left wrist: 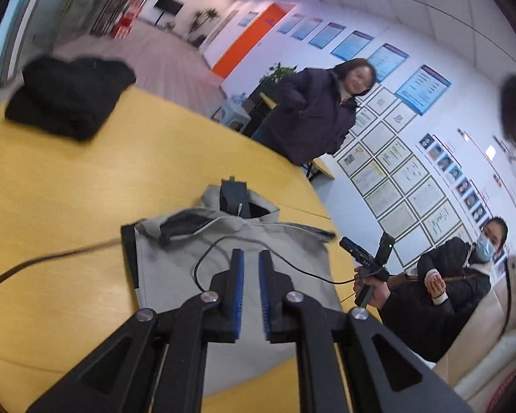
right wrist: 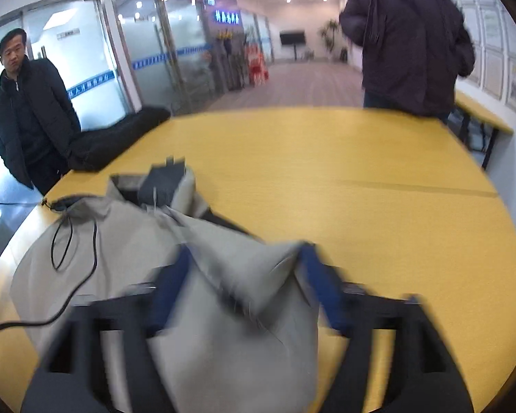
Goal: Fold clothes
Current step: 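Lift the hem with both grippers and fold it toward the collar, then release the hem onto the jacket and open both grippers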
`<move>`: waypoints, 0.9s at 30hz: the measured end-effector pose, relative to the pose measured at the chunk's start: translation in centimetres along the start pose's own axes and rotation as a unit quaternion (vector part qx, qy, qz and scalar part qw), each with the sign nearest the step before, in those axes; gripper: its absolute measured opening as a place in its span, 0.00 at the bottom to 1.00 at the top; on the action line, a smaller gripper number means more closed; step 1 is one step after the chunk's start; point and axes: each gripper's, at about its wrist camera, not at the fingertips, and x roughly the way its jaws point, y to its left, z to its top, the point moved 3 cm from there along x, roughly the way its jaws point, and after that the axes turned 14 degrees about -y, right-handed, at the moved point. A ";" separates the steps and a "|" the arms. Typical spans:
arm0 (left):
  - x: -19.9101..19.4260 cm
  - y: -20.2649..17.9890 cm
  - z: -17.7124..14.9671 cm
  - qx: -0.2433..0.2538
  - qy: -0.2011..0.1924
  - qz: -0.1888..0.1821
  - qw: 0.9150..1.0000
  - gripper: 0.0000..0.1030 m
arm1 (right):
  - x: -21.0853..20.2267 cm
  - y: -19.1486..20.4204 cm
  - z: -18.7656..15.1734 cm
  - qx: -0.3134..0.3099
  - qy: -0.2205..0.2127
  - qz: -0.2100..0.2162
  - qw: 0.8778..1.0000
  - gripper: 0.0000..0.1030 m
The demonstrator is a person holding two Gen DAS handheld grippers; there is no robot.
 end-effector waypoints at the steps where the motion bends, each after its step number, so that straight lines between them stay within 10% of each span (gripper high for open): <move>1: -1.0 -0.7 0.0 0.009 0.000 0.001 1.000 0.24 | -0.5 -0.2 0.5 0.014 -0.011 0.002 1.000 0.88; 6: 2.3 -0.9 -3.4 0.047 0.078 -0.001 0.996 0.32 | -0.1 0.2 0.2 0.008 0.009 0.014 1.000 0.88; 18: 25.3 10.6 -8.9 0.044 0.188 0.055 0.980 0.24 | 10.1 -0.3 -5.7 -0.030 0.130 -0.028 0.991 0.84; 24: 23.9 12.5 -9.0 0.060 0.178 0.071 0.980 0.09 | 10.2 -3.1 -6.8 -0.035 0.134 -0.110 0.984 0.82; 27: 22.2 11.9 -8.1 0.079 0.174 0.066 0.979 0.26 | 7.4 -2.5 -5.4 -0.005 0.097 -0.080 0.992 0.82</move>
